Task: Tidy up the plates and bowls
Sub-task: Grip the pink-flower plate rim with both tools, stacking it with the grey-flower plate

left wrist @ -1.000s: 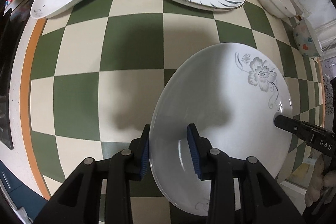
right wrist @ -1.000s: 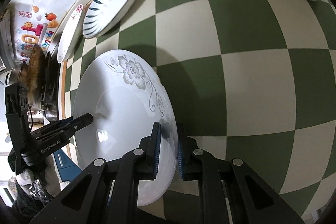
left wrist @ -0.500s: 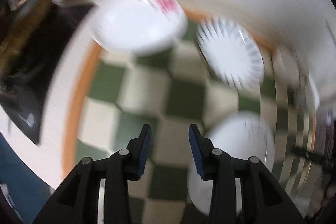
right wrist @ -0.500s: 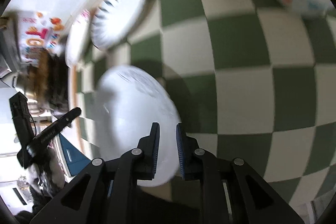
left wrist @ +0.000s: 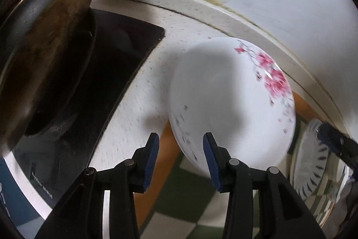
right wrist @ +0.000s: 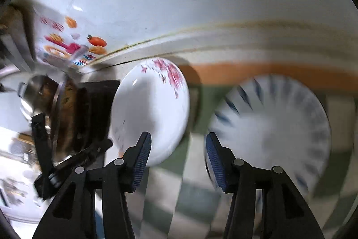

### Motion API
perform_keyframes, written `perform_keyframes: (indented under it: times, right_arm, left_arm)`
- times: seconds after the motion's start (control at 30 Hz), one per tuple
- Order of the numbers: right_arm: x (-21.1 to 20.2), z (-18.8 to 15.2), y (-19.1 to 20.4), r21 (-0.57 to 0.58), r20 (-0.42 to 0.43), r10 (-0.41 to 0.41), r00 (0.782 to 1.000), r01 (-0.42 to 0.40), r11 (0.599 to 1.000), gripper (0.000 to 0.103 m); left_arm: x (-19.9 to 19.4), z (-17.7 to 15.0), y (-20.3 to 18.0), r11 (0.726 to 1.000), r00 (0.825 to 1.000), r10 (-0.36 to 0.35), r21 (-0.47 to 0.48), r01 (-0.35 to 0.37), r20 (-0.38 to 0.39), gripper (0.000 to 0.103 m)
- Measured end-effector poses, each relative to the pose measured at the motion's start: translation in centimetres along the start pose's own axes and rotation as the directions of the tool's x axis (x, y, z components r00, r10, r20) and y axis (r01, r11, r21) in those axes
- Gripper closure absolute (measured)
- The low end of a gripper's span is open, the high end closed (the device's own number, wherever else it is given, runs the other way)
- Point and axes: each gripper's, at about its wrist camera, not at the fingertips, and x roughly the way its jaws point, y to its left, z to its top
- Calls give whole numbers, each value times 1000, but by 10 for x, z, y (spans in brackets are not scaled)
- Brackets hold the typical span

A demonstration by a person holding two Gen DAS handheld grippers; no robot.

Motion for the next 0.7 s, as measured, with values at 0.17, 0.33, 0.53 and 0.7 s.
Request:
perform_keyframes:
  times: [0.17, 0.33, 0.53, 0.7]
  right_arm:
    - [44, 36, 5, -8, -17, -71, 997, 71, 997, 50]
    - [80, 52, -5, -23, -82, -127, 988, 125, 992, 56]
    - [96, 54, -28, 83, -93, -1, 996, 9, 996, 87]
    - [88, 42, -27, 42, -47, -26, 999, 28, 999, 88]
  left_arm:
    - [19, 15, 3, 1000, 1000, 3, 2, -3, -20, 65]
    - [35, 22, 1, 1000, 999, 12, 24, -11, -36, 65]
    - [45, 22, 4, 1000, 1000, -18, 16, 18, -21, 79]
    - [41, 13, 6, 999, 1000, -25, 21, 25, -1, 80]
